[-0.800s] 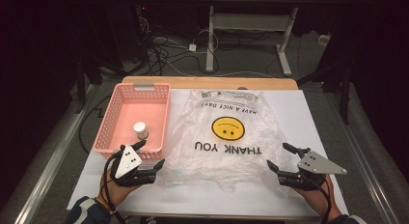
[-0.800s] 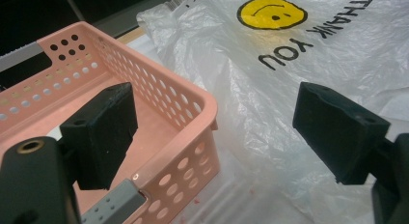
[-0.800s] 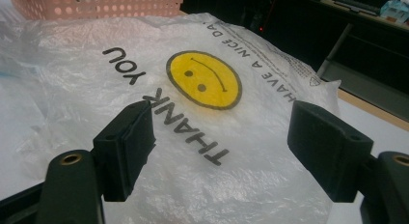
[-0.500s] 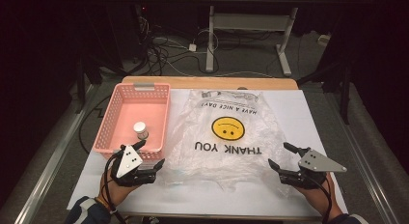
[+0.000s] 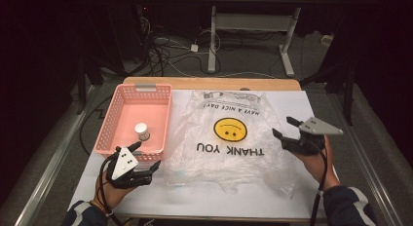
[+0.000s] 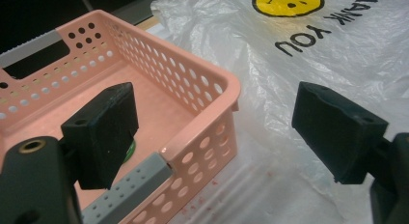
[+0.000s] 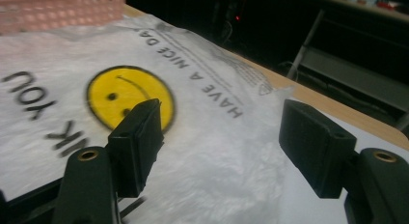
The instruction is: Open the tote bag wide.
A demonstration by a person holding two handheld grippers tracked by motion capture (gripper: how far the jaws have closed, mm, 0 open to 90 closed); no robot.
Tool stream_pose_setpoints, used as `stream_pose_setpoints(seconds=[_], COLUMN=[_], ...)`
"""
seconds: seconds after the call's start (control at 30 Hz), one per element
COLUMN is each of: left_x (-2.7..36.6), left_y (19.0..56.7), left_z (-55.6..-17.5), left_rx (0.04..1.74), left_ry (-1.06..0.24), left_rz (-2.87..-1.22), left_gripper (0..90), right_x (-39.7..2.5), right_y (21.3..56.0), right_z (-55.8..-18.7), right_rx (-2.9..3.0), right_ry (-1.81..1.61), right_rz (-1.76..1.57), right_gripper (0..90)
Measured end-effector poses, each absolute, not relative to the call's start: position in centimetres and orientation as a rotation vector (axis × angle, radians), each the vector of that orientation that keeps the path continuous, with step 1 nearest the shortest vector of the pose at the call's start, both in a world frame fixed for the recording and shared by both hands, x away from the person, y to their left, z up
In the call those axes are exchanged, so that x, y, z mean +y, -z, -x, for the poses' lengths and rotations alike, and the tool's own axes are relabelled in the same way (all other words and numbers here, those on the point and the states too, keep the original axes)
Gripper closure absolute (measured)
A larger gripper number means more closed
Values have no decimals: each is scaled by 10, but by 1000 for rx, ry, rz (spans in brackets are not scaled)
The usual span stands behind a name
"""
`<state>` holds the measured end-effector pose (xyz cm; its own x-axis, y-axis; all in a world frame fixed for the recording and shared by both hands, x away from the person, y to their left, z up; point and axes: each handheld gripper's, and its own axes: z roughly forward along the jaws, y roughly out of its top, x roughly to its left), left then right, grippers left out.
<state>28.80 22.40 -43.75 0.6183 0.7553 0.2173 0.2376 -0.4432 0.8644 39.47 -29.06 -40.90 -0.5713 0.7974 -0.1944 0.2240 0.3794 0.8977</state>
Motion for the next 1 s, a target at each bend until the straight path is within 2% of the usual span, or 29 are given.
stream_pose_setpoints(seconds=[0.07,0.1,0.17,0.23,0.43,0.6,0.73,0.87,1.0], left_x=[224,225,225,225,225,225,226,225,224], left_y=[437,438,438,438,441,442,443,443,443], left_z=[-288,-288,-287,-286,-284,-284,-284,-284,-285], left_rx=[786,785,784,784,783,795,797,778,769], left_ry=[-763,-763,-767,-762,-749,-729,-717,-727,-726], left_rz=[-1980,-1983,-1982,-1978,-1993,-1995,-1998,-2004,-2010], left_gripper=[159,162,164,168,169,169,171,172,172], right_x=[-290,-289,-290,-290,-291,-286,-280,-282,-287], right_y=[409,410,411,418,437,447,461,468,467], right_z=[-406,-431,-443,-477,-521,-536,-547,-547,-546], right_rx=[2011,2036,2047,2087,2127,2129,2153,2180,2172], right_ry=[-1151,-1112,-1100,-992,-923,-904,-821,-829,-822], right_rz=[-895,-946,-978,-1057,-1169,-1211,-1265,-1317,-1347], right_gripper=[376,384,412,449,543,560,652,808,899])
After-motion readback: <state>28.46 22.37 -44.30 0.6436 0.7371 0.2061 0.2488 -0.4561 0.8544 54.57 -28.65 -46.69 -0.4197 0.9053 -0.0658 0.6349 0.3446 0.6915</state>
